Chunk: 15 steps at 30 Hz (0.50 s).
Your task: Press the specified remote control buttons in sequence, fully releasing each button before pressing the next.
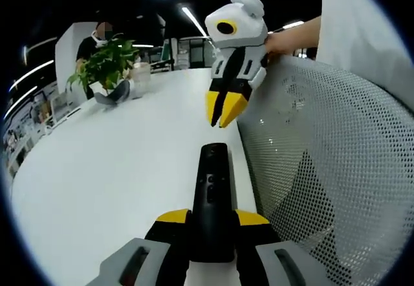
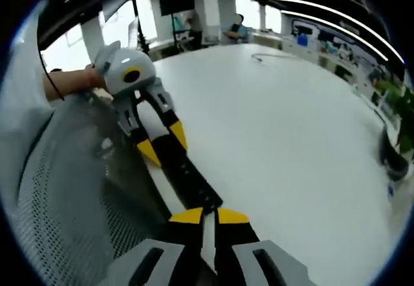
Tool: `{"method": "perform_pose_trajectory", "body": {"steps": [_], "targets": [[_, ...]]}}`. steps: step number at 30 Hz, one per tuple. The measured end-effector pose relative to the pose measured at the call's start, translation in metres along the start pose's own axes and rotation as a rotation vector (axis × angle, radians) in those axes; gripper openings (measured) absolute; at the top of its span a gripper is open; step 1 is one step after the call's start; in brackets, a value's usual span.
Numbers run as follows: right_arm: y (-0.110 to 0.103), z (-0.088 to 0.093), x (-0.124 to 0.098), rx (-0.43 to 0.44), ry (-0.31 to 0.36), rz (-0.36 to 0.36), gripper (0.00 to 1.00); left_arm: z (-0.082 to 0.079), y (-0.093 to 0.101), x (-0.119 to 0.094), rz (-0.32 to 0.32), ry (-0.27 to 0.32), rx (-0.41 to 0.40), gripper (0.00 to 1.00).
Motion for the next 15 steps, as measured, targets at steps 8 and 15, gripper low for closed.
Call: {"method": "perform_pose_trajectory", "body": {"steps": [8, 15], "targets": [[-0.002, 0.005, 0.004, -0.051, -0.063, -0.026, 0.0, 0.0, 0.002, 0.0, 0.004, -0.006, -0.006, 0.25], [-0.004, 0.002, 0.013, -0.181, -0.117, -0.065, 0.0, 0.001, 0.003, -0.001, 0.013, 0.014, 0.013, 0.25]]}}
Point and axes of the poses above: the point that each gripper's makers call its tool centre point, and the gripper's own axes: x roughly forward along the fingers, y roughly to its right, z roughly out of its underside, the point moved 2 cm from there along -x, roughly backward along the fingers, and after that the axes turned 2 degrees about z, right-handed, at the moved point
